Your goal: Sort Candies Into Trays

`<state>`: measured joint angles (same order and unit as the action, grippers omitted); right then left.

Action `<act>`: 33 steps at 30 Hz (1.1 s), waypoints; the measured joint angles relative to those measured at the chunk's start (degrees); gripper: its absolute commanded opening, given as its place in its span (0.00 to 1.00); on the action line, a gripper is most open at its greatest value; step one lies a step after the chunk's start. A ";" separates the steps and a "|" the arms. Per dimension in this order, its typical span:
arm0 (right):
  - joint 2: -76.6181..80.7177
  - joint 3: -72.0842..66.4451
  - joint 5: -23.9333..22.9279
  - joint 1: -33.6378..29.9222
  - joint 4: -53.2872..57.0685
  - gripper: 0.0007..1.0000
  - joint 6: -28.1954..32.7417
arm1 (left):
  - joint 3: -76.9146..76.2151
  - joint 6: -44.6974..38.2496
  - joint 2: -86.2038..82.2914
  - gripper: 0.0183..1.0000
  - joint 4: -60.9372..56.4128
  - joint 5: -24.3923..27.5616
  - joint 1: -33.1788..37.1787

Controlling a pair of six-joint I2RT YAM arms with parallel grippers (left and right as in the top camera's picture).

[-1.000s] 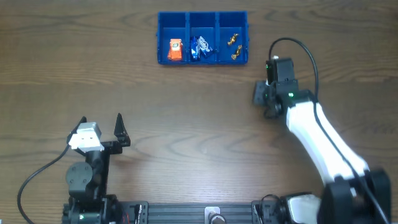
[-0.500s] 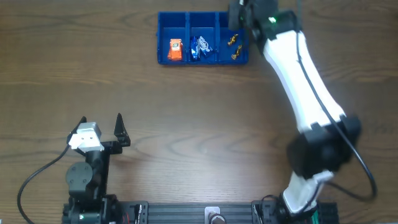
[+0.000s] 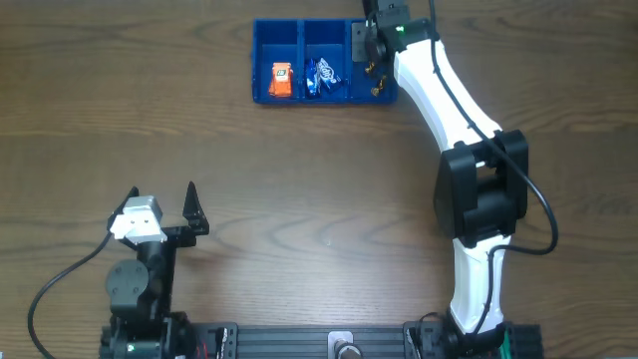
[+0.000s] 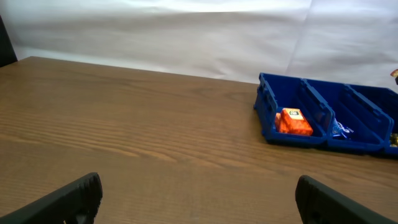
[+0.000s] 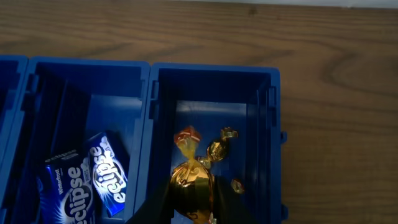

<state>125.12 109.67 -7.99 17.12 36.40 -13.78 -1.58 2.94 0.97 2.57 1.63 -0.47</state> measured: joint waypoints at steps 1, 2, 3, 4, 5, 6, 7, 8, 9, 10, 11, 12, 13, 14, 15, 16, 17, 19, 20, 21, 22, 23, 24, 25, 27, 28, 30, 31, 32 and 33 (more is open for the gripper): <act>0.00 0.02 0.04 -0.02 -0.02 0.53 -0.11 | 0.00 0.00 0.00 1.00 0.00 0.00 0.00; 0.00 0.00 -0.04 -0.02 0.02 0.75 0.07 | 0.00 0.00 0.00 1.00 0.00 0.00 0.00; 0.00 0.02 -0.13 -0.02 0.09 0.91 0.11 | 0.00 0.00 0.00 1.00 0.00 0.00 0.00; 0.00 0.00 -0.13 -0.02 0.22 1.00 -0.09 | 0.00 0.00 0.00 1.00 0.00 0.00 0.00; 0.00 0.00 -0.24 -0.02 0.63 1.00 0.00 | 0.00 0.00 0.00 1.00 0.00 0.00 0.00; 0.00 0.02 -0.26 -0.02 1.31 1.00 0.02 | 0.00 0.00 0.00 1.00 0.00 0.00 0.00; -0.02 0.02 -0.28 -0.09 2.38 1.00 0.33 | 0.00 0.00 0.00 1.00 0.00 0.00 0.00; -0.04 0.02 -0.39 -0.13 3.21 1.00 0.31 | 0.00 0.00 0.00 1.00 0.00 0.00 0.00; -0.35 0.02 -0.55 -0.24 4.42 1.00 0.35 | 0.00 0.00 0.00 1.00 0.00 0.00 0.00; -0.92 -0.02 -0.79 -0.42 5.44 1.00 0.39 | 0.00 0.00 0.00 1.00 0.00 0.00 0.00; -2.10 -0.44 -1.07 -0.63 5.60 1.00 0.42 | 0.00 0.00 0.00 1.00 0.00 0.00 0.00; -3.63 -1.40 -1.44 -0.79 5.35 1.00 0.42 | 0.00 0.00 0.00 1.00 0.02 0.00 0.00; -6.82 -3.41 -2.10 -1.07 5.05 1.00 0.57 | 0.00 0.00 0.00 1.00 0.00 -0.02 0.00; -11.02 -5.66 -2.84 -1.31 4.44 1.00 0.87 | 0.00 0.00 0.00 1.00 0.00 0.00 0.00; -14.49 -7.63 -3.26 -1.53 3.43 1.00 1.36 | 0.00 0.02 0.00 1.00 0.02 0.00 0.00; -20.33 -10.73 -3.76 -1.84 2.05 1.00 1.97 | 0.00 0.02 0.00 1.00 0.00 -0.02 0.00; -24.79 -12.87 -4.22 -2.08 1.42 1.00 2.45 | 0.00 0.00 0.00 1.00 0.00 -0.02 0.00; -37.51 -19.23 -4.74 -3.10 -1.38 1.00 3.39 | 0.00 0.00 0.00 1.00 0.00 0.02 0.00; -43.71 -22.86 -4.96 -3.87 -2.82 1.00 3.72 | 0.00 0.02 0.00 1.00 -0.02 -0.04 0.00; -48.09 -25.49 -5.22 -4.70 -3.63 1.00 3.87 | 0.00 0.00 0.00 1.00 0.02 0.02 0.00; -53.40 -29.77 -5.42 -5.79 -5.70 1.00 4.02 | 0.00 0.02 -0.02 1.00 0.02 0.00 0.00; -56.72 -32.81 -5.64 -6.64 -6.32 1.00 4.04 | 0.00 -0.02 0.04 1.00 0.02 0.00 0.00; -61.83 -39.01 -5.73 -8.17 -8.41 1.00 4.20 | 0.00 0.02 0.00 1.00 0.00 -0.02 0.00; -65.51 -44.22 -5.62 -9.42 -9.75 1.00 4.24 | 0.00 0.02 0.00 1.00 0.00 -0.02 0.00; -71.95 -54.86 -4.70 -11.93 -13.33 1.00 4.44 | 0.00 0.00 0.00 1.00 0.02 0.00 0.00; -75.14 -60.33 -3.52 -12.96 -15.47 1.00 4.44 | 0.00 0.00 -0.02 1.00 0.02 0.00 0.00; -82.62 -70.16 -1.42 -14.49 -19.50 1.00 4.50 | 0.00 0.00 0.02 1.00 0.00 0.02 0.00; -87.82 -75.36 0.42 -14.97 -22.21 1.00 4.57 | 0.00 0.00 0.02 1.00 0.00 0.00 0.00; -91.60 -78.55 1.57 -15.19 -24.33 1.00 4.66 | 0.00 0.00 0.00 1.00 0.00 0.00 0.00; -94.90 -81.05 2.49 -15.34 -25.51 1.00 4.68 | 0.00 0.00 0.00 1.00 0.00 0.00 0.00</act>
<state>30.22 28.62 -5.50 1.78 10.90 -9.10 -1.58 2.94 0.97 2.57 1.63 -0.47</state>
